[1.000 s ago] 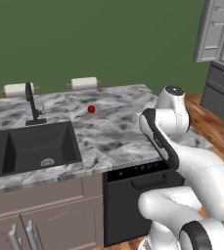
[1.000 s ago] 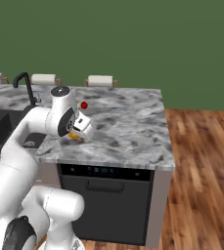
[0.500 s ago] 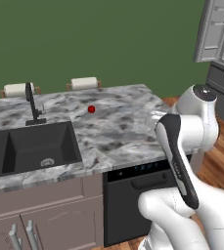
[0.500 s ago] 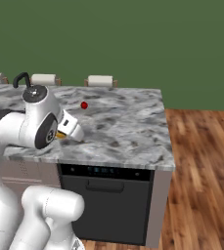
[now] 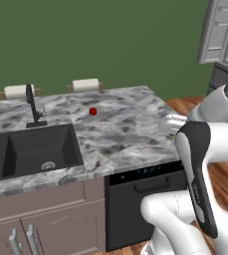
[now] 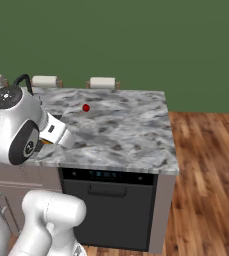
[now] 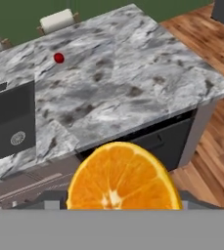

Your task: Place the liquor on the top shelf of the fridge to keep it out of children's reach, and place the orange and apple on lower shelves for easy access.

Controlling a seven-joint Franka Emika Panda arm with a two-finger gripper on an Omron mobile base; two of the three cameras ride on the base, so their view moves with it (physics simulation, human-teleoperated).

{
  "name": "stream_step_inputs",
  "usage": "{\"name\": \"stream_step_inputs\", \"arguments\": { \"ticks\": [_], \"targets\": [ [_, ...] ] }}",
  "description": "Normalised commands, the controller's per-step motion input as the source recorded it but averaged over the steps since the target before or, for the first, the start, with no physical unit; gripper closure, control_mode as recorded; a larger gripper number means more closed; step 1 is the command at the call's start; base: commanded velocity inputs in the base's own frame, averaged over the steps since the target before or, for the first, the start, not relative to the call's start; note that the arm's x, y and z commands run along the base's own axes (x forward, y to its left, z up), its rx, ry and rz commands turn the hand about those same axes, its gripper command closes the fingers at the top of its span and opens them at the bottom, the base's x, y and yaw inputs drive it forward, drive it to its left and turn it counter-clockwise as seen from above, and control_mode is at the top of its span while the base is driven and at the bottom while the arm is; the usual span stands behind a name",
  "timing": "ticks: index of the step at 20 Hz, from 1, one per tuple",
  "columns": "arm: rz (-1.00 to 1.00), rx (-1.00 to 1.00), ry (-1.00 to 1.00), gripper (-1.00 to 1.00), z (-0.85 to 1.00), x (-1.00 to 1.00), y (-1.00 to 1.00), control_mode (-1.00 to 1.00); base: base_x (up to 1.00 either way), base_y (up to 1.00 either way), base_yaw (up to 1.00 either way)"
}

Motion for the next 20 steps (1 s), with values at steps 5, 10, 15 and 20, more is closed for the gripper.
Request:
{"name": "stream_step_inputs", "arguments": {
  "ticks": [5,10,15,20],
  "targets": [
    [0.00,-0.05,0.00,1.00,0.48,-0.69,0.00,-1.00,0.00,0.00,0.00],
    [0.00,-0.01,0.00,1.00,0.08,-0.09,0.00,1.00,-0.14,-0.28,0.00],
    [0.00,0.00,0.00,1.00,0.00,0.00,0.00,1.00,0.00,-0.78,-0.04],
    [0.00,0.00,0.00,1.00,0.00,0.00,0.00,1.00,0.00,-0.95,-0.04]
  ]
}}
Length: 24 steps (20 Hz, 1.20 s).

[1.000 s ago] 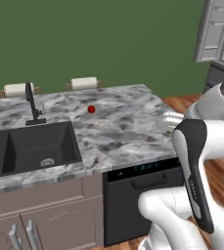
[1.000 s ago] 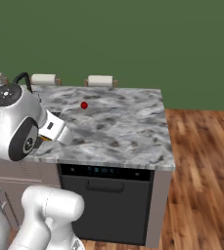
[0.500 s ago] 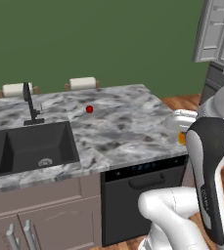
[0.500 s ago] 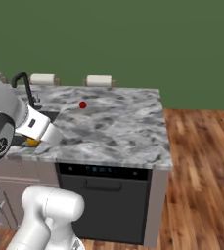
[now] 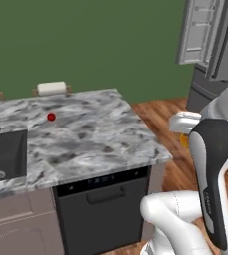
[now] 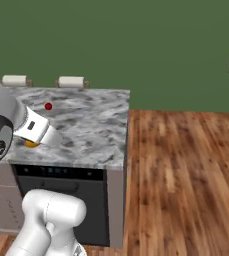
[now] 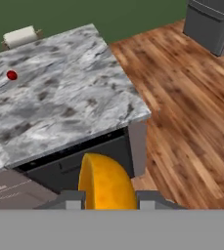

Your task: Place the liquor on the top shelf of the fridge to keep it out of children's reach, and place the orange and apple on lower shelves for easy access.

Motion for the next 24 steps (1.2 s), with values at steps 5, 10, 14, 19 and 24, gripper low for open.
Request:
{"name": "stream_step_inputs", "arguments": {
  "ticks": [5,10,14,19,24],
  "targets": [
    [0.00,0.00,0.00,1.00,0.00,0.00,0.00,1.00,0.00,-0.97,-0.04],
    [0.00,0.00,0.00,1.00,0.00,0.00,0.00,1.00,0.06,-0.99,-0.08],
    [0.00,0.00,0.00,1.00,0.00,0.00,0.00,1.00,0.13,-1.00,-0.10],
    [0.00,0.00,0.00,1.00,0.00,0.00,0.00,1.00,0.24,-0.94,-0.10],
    [0.00,0.00,0.00,1.00,0.00,0.00,0.00,1.00,0.57,-0.54,-0.05]
  ]
}}
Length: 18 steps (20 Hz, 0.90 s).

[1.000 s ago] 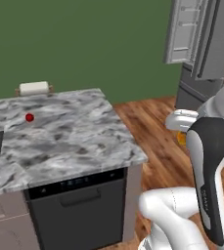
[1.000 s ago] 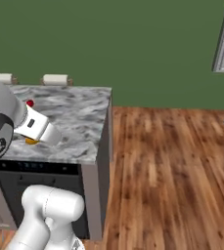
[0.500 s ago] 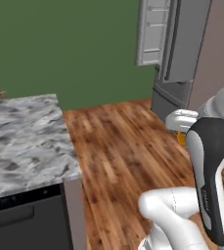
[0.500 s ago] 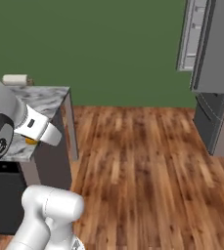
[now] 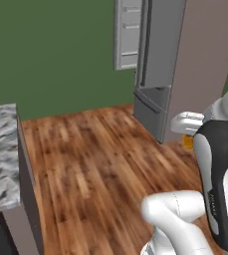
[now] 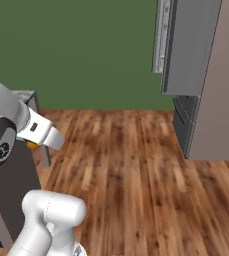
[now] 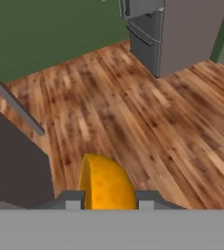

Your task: Place the liquor on the top shelf of the fridge to keep it out of children's reach, and place the orange and apple on lower shelves for easy access.

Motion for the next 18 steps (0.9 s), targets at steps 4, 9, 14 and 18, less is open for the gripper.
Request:
{"name": "stream_step_inputs", "arguments": {
  "ticks": [4,9,14,18],
  "targets": [
    [0.00,0.00,0.00,1.00,0.00,0.00,0.00,1.00,0.78,-0.19,-0.02],
    [0.00,0.00,0.00,1.00,0.00,0.00,0.00,1.00,0.95,0.00,0.00],
    [0.00,0.00,0.00,1.00,0.00,0.00,0.00,1.00,1.00,0.00,0.00],
    [0.00,0.00,0.00,1.00,0.00,0.00,0.00,1.00,1.00,0.00,-0.01]
  ]
}}
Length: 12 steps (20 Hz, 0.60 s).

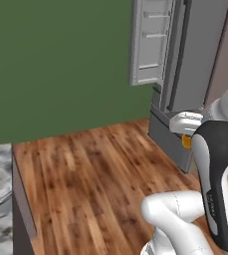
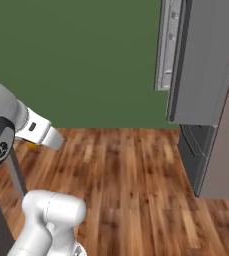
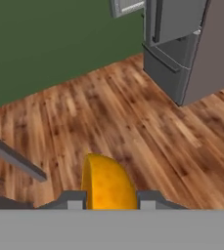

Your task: Place the liquor on the top shelf of the fridge to keep it out of children's reach, and place the orange and apple on lower shelves for easy access.

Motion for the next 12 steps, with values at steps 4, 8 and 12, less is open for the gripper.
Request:
{"name": "stream_step_inputs", "arguments": {
  "ticks": [4,8,12],
  "targets": [
    [0.00,0.00,0.00,1.00,0.00,0.00,0.00,1.00,1.00,0.00,-0.04],
    [0.00,0.00,0.00,1.00,0.00,0.00,0.00,1.00,0.99,0.00,-0.09],
    [0.00,0.00,0.00,1.00,0.00,0.00,0.00,1.00,0.91,0.00,-0.13]
  ]
}}
